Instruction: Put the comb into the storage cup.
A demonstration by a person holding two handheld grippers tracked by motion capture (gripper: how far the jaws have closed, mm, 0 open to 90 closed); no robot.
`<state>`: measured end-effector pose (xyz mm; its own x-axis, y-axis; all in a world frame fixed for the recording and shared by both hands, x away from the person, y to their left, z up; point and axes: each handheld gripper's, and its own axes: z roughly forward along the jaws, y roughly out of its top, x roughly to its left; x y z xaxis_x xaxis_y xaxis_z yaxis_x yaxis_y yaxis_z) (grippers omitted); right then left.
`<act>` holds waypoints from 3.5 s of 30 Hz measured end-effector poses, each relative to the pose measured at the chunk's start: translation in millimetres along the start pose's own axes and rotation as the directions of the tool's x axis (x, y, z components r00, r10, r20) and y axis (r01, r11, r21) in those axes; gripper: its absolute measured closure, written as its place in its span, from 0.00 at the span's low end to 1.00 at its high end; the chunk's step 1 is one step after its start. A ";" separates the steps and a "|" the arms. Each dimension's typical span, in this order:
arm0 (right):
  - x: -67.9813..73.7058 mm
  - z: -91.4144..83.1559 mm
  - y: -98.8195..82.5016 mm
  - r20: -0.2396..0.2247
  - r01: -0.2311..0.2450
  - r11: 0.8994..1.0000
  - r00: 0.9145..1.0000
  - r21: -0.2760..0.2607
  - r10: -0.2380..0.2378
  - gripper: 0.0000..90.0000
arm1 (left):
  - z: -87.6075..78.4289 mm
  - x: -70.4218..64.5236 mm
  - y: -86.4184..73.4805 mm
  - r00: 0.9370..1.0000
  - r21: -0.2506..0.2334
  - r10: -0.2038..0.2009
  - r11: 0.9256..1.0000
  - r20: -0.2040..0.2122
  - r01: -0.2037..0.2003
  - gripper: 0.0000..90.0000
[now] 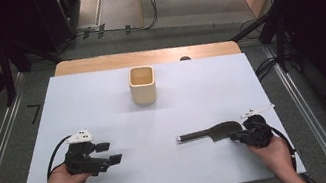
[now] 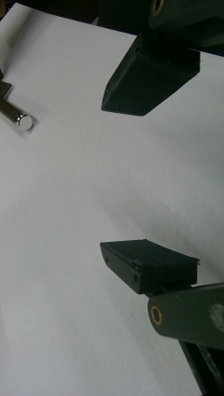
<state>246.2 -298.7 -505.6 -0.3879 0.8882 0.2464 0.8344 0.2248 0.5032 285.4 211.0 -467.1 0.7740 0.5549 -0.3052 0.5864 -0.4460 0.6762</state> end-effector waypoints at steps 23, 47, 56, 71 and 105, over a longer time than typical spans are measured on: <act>-3.4 12.2 19.8 0.036 0.007 1.000 0.999 -0.030 -0.006 0.97 | -0.7 0.3 -0.5 1.000 -0.005 0.002 1.000 -0.002 -0.002 0.32; -7.7 30.9 47.8 0.054 -0.005 0.997 0.998 -0.078 0.009 0.97 | -1.6 0.5 -0.4 1.000 -0.005 0.001 1.000 -0.005 -0.001 0.32; -8.4 40.1 61.6 0.053 0.004 0.996 0.999 -0.093 0.001 0.97 | -1.9 0.8 -0.5 1.000 -0.004 -0.001 1.000 -0.005 0.000 0.32; -1.2 55.1 82.7 0.045 0.026 0.995 0.999 -0.101 -0.021 0.97 | -1.9 1.3 -0.6 1.000 -0.006 -0.004 1.000 -0.005 0.004 0.32; 22.7 72.9 114.8 0.032 0.091 0.987 0.996 -0.131 -0.088 0.90 | -4.1 2.5 -2.4 1.000 -0.018 -0.010 1.000 -0.004 0.010 0.32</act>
<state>361.8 -223.5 -502.6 -0.4471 0.8773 0.1745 0.7368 0.2505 0.6280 285.0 216.3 -466.8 0.7670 0.5620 -0.3095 0.5899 -0.4279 0.6848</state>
